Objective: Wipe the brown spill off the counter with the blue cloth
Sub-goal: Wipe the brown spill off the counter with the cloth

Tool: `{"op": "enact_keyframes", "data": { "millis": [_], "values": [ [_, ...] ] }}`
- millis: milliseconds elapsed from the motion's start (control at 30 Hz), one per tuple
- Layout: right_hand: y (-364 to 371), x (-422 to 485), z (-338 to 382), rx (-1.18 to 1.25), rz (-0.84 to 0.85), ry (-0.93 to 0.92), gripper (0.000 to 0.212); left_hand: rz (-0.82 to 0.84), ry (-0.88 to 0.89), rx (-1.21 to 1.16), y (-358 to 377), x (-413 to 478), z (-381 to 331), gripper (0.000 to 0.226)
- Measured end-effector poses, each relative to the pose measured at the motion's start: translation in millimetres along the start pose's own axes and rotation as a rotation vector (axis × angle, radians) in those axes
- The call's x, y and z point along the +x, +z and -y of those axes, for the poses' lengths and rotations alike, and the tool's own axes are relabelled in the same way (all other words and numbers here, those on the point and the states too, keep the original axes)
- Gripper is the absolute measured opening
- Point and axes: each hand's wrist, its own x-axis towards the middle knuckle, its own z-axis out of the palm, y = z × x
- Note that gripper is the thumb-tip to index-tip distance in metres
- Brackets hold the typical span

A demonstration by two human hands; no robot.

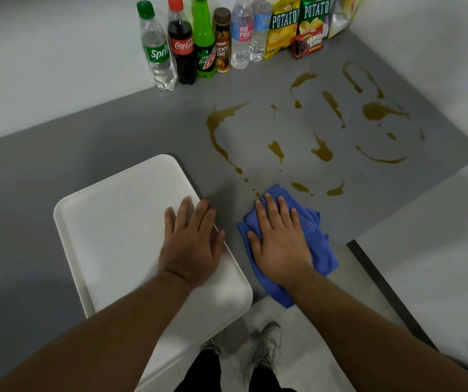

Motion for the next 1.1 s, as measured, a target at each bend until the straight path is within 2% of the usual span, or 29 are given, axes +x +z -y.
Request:
{"op": "enact_keyframes", "data": {
  "millis": [200, 300, 500, 600, 667, 767, 933, 1100],
  "values": [
    [8, -22, -22, 0.015, 0.008, -0.224, 0.067, -0.004, -0.005, -0.011, -3, 1, 0, 0.057],
    [7, -19, -33, -0.007, 0.011, -0.151, 0.069, -0.029, 0.016, 0.005, -4, 5, 4, 0.055],
    [3, 13, -3, -0.014, -0.013, -0.012, 0.075, -0.113, 0.114, -0.021, -7, 23, 19, 0.060],
    [5, 8, -3, -0.013, -0.003, -0.077, 0.073, -0.123, 0.137, 0.007, -8, 36, 28, 0.063],
    [7, -6, -13, -0.009, -0.011, -0.124, 0.072, -0.065, 0.112, 0.033, -8, 44, 33, 0.068],
    [8, -19, -26, 0.006, -0.018, -0.054, 0.075, 0.019, 0.063, 0.056, -7, 48, 34, 0.073],
    [2, 11, -8, -0.017, -0.010, 0.040, 0.075, 0.021, 0.059, 0.036, -2, 47, 34, 0.072],
    [1, 25, 10, 0.011, -0.016, -0.054, 0.072, 0.019, 0.060, 0.013, -2, 48, 34, 0.070]
  ]
}}
